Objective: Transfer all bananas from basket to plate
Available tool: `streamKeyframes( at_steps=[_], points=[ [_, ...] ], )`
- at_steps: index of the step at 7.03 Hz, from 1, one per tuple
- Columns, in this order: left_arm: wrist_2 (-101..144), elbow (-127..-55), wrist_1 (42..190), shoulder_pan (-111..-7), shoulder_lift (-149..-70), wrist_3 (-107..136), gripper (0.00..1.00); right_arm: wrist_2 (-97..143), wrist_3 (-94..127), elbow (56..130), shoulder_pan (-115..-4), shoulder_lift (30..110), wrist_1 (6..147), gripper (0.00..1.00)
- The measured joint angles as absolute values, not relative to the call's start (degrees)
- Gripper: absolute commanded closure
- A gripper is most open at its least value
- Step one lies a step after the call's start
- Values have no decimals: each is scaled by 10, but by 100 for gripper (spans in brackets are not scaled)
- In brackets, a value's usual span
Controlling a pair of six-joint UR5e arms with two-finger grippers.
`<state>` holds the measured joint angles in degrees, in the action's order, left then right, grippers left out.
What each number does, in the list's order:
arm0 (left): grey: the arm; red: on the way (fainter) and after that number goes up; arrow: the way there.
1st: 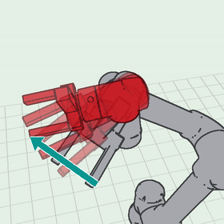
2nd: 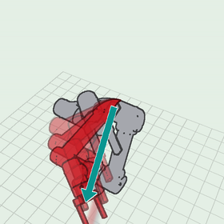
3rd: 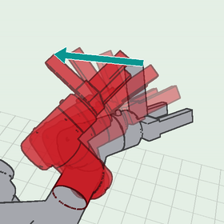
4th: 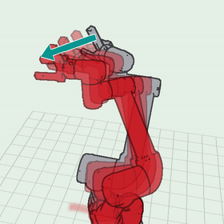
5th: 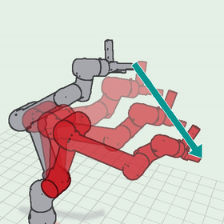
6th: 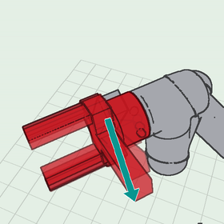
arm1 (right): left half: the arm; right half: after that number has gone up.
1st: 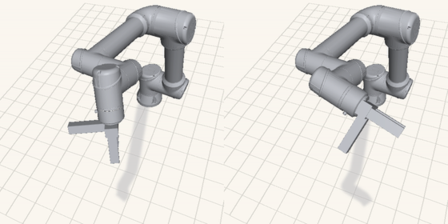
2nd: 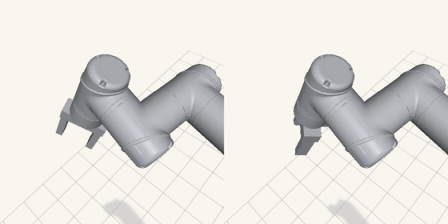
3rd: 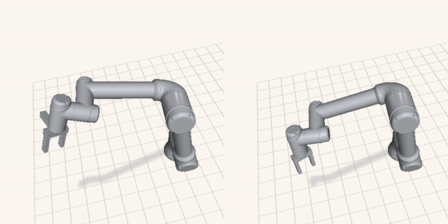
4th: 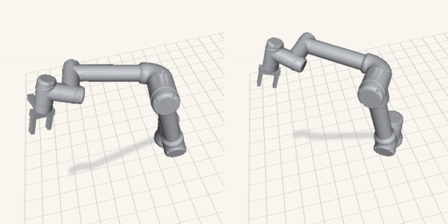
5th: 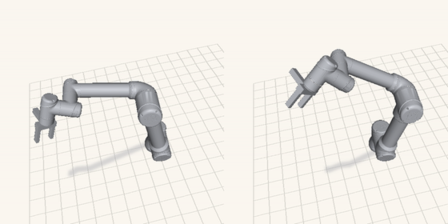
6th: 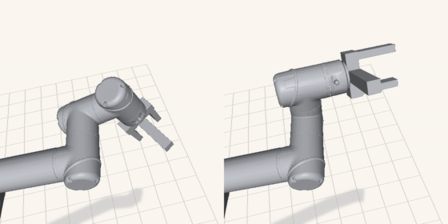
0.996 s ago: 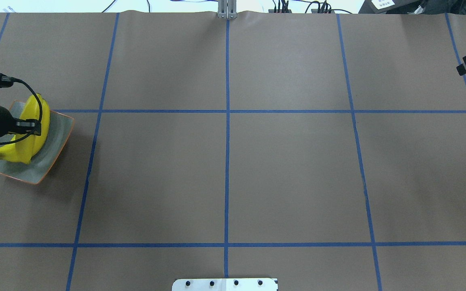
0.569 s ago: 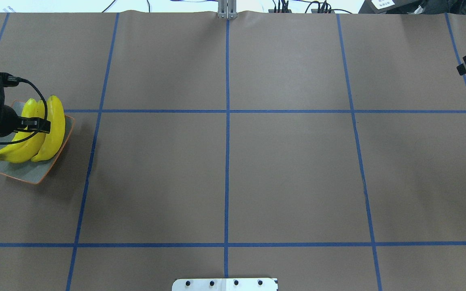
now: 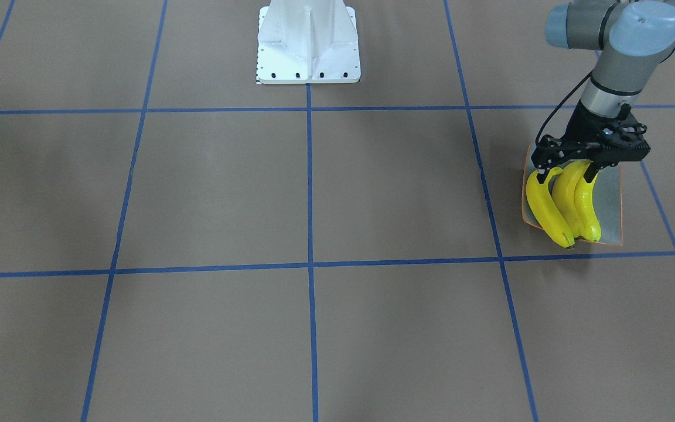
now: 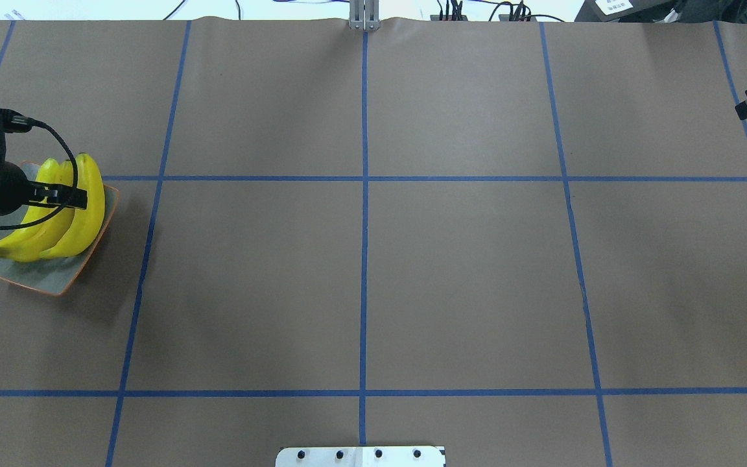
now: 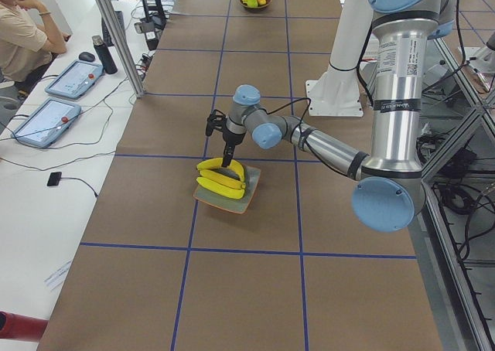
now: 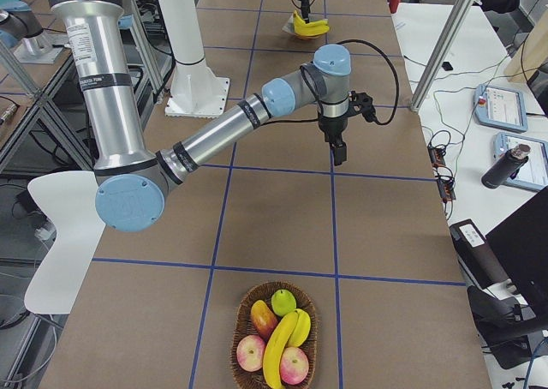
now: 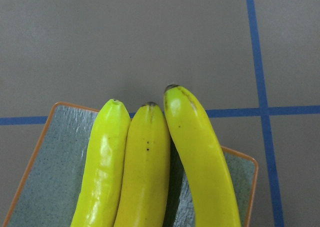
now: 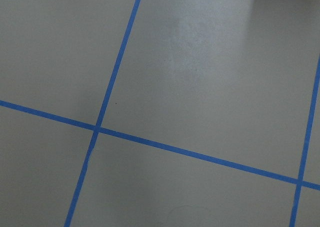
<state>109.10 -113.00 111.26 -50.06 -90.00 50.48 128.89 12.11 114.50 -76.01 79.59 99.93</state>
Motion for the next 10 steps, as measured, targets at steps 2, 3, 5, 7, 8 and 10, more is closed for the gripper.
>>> streamKeyframes(
  at_steps=[2,3,5,7,8,10],
  points=[
    [1129,-1169,1112,-505,-902,503,0,1289,43,1141,-794,821,999,0],
    [1134,-1175,1111,-506,-905,503,0,1289,-28,1130,-825,842,999,0],
    [1137,-1179,1113,-506,-909,503,0,1285,-196,1087,-884,880,999,0],
    [1140,-1186,1115,-506,-912,503,0,1282,-346,1026,-926,899,985,0],
    [1143,-1190,1115,-506,-912,503,0,1282,-390,983,-937,912,941,0],
    [1146,-1195,1116,-506,-913,503,0,1279,-415,863,-942,935,765,0]
  ],
)
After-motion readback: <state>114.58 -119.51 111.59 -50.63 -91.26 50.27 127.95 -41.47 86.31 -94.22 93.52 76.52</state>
